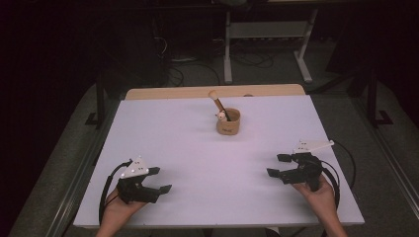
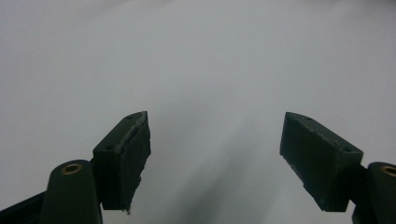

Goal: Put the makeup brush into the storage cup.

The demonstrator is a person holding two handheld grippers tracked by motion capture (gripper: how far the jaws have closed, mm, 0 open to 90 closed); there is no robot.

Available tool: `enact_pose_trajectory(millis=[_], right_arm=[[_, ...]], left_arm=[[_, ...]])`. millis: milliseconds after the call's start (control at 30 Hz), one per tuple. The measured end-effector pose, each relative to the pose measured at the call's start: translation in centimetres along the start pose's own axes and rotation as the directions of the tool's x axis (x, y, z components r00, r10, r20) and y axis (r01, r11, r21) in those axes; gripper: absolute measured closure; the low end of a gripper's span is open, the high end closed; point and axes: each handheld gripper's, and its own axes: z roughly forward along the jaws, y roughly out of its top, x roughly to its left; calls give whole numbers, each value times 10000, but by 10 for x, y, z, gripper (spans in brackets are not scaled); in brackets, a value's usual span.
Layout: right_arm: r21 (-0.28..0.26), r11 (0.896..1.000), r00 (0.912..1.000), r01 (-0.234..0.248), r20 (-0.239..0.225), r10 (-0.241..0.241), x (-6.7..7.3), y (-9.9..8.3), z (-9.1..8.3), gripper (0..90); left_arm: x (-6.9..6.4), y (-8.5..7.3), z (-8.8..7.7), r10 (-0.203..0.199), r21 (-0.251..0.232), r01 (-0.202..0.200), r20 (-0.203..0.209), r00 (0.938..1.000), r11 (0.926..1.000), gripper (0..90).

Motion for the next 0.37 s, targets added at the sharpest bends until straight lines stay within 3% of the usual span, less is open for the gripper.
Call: enact_pose_trajectory(millis=[367], right_arm=[[98,9996,9996,264,-77,-264,9,-4,-2,234]], left_arm=[[3,-2,1,128,181,-126,-97,9999,9998,233]])
